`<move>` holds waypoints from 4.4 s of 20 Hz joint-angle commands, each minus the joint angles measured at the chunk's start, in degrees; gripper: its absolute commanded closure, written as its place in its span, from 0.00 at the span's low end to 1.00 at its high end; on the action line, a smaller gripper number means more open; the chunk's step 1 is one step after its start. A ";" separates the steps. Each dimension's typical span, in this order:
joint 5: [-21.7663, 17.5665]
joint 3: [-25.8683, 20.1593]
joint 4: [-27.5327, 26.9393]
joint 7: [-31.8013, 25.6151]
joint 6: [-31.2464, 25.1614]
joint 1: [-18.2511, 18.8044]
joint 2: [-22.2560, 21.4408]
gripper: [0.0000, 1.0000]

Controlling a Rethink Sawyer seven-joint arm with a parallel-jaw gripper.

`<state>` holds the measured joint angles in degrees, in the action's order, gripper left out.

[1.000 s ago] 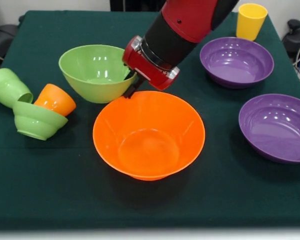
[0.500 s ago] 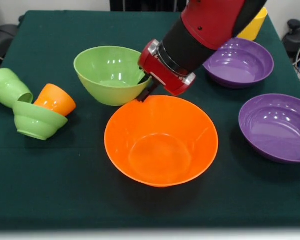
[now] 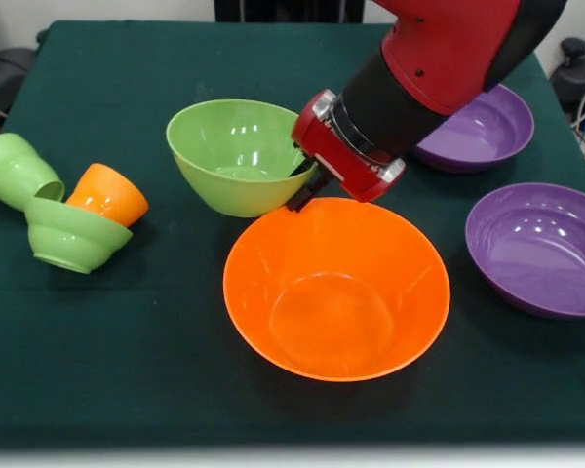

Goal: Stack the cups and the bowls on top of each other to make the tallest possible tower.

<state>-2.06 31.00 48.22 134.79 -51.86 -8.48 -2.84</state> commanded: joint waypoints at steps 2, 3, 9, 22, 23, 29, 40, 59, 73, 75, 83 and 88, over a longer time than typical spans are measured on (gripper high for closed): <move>2.65 -6.06 3.29 7.29 0.10 -0.42 -1.27 1.00; 2.50 -6.38 4.51 5.90 0.44 0.05 -2.13 1.00; 1.92 -7.67 11.54 -0.79 0.84 2.40 -8.19 1.00; -1.54 -9.05 29.03 -10.77 -0.08 5.88 -24.66 1.00; -1.70 -9.17 28.26 -10.41 -0.67 5.89 -24.64 1.00; -1.56 -9.73 21.09 -7.70 -4.70 5.34 -22.44 1.00; -1.45 -9.02 11.31 -6.48 -8.73 6.71 -18.81 1.00; -1.23 -10.89 9.09 -8.77 -8.87 10.54 -21.07 1.00; -2.18 -11.09 3.55 -6.35 -7.99 11.01 -16.25 1.00; -2.16 -10.64 2.23 -5.21 -8.55 10.45 -15.13 1.00; -1.67 -8.85 -4.47 -1.70 -10.72 8.90 -9.99 1.00; -1.51 -7.68 -7.89 -0.40 -11.33 8.08 -7.03 1.00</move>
<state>-1.29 27.16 44.79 134.80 -56.68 1.46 -14.54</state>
